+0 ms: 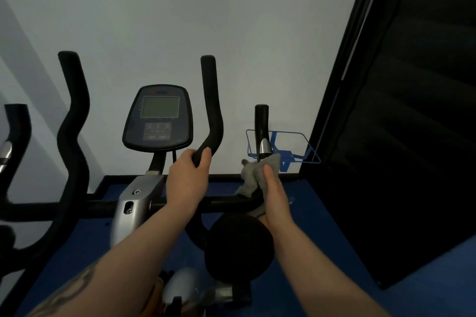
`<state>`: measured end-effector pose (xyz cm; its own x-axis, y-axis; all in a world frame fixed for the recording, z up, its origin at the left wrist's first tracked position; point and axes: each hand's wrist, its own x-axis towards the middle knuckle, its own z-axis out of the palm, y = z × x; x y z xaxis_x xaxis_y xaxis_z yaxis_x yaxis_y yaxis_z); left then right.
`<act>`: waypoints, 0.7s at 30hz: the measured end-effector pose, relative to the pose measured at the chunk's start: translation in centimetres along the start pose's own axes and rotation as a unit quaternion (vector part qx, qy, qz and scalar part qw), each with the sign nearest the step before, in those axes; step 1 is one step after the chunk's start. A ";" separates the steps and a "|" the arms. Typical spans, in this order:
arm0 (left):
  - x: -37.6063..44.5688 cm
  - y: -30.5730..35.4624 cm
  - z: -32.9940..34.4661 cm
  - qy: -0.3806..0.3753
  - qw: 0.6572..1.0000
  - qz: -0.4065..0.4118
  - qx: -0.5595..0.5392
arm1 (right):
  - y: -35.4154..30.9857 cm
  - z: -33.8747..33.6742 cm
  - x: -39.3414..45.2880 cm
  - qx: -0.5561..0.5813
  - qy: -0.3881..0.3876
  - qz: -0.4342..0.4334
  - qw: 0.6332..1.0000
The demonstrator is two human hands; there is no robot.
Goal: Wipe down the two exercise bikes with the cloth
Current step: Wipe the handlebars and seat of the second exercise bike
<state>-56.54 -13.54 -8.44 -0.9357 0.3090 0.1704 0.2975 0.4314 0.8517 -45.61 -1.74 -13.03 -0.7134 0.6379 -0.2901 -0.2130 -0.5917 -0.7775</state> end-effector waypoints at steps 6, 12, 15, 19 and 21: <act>-0.7 -0.8 -0.3 -0.045 0.999 0.030 0.009 | -4.4 0.1 1.1 0.008 -0.045 0.104 0.994; -1.0 -1.3 -0.3 -0.025 0.998 0.047 0.023 | -0.4 -1.2 -2.9 0.020 0.006 0.115 0.993; -1.4 -1.2 -0.3 -0.002 0.998 0.050 0.030 | -2.9 -2.0 -3.4 -0.147 -0.037 0.042 0.987; -2.4 -1.7 -0.8 -0.018 0.995 0.075 0.067 | -3.5 -2.7 -4.3 -0.349 -0.012 -0.193 0.917; -2.8 -2.1 -1.3 -0.043 0.993 0.078 0.083 | -3.5 -3.2 -4.4 -0.345 -0.059 -0.266 0.898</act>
<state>-54.82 -16.42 -10.07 -0.8583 0.4508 0.2452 0.4714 0.5037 0.7239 -39.60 -0.96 -10.83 -0.7071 0.6595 0.2552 -0.1089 0.2550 -0.9608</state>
